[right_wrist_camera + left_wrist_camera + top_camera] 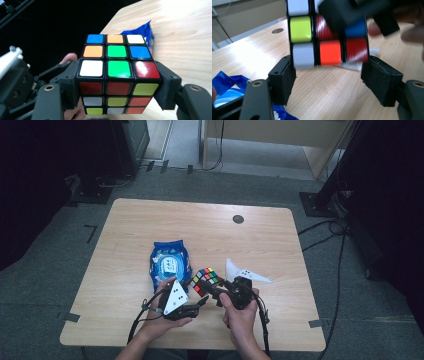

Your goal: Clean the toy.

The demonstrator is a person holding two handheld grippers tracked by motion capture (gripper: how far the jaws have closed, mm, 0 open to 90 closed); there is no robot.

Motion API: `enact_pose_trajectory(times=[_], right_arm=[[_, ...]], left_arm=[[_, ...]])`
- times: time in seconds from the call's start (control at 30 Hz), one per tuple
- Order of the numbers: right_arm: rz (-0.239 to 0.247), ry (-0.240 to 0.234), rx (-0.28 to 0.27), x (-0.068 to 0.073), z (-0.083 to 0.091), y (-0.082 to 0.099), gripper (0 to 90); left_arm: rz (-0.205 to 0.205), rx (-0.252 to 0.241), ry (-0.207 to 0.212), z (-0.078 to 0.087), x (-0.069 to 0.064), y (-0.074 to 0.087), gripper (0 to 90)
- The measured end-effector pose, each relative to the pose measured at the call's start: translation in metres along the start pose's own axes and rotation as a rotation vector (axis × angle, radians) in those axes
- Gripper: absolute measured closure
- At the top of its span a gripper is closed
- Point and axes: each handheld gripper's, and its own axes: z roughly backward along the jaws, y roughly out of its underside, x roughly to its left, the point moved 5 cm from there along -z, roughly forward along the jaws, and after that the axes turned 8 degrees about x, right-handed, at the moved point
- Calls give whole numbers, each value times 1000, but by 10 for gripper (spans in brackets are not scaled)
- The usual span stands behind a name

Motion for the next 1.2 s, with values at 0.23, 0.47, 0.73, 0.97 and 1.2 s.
enact_pose_trajectory(times=[0.23,0.47,0.73,0.97,1.2], right_arm=[[40,-9,72,-4,23,-20,343],[93,-13,186,1,12,-10,343],[99,-15,223,2,5,-6,342],[95,-21,243,1,5,-5,341],[119,-19,282,6,-4,3,342]], left_arm=[[-35,15,-12,0,5,5,294],[-46,5,-18,1,4,3,309],[-81,16,-45,1,1,4,284],[-93,4,-46,0,-4,1,246],[-115,-23,-47,2,-10,-5,223]])
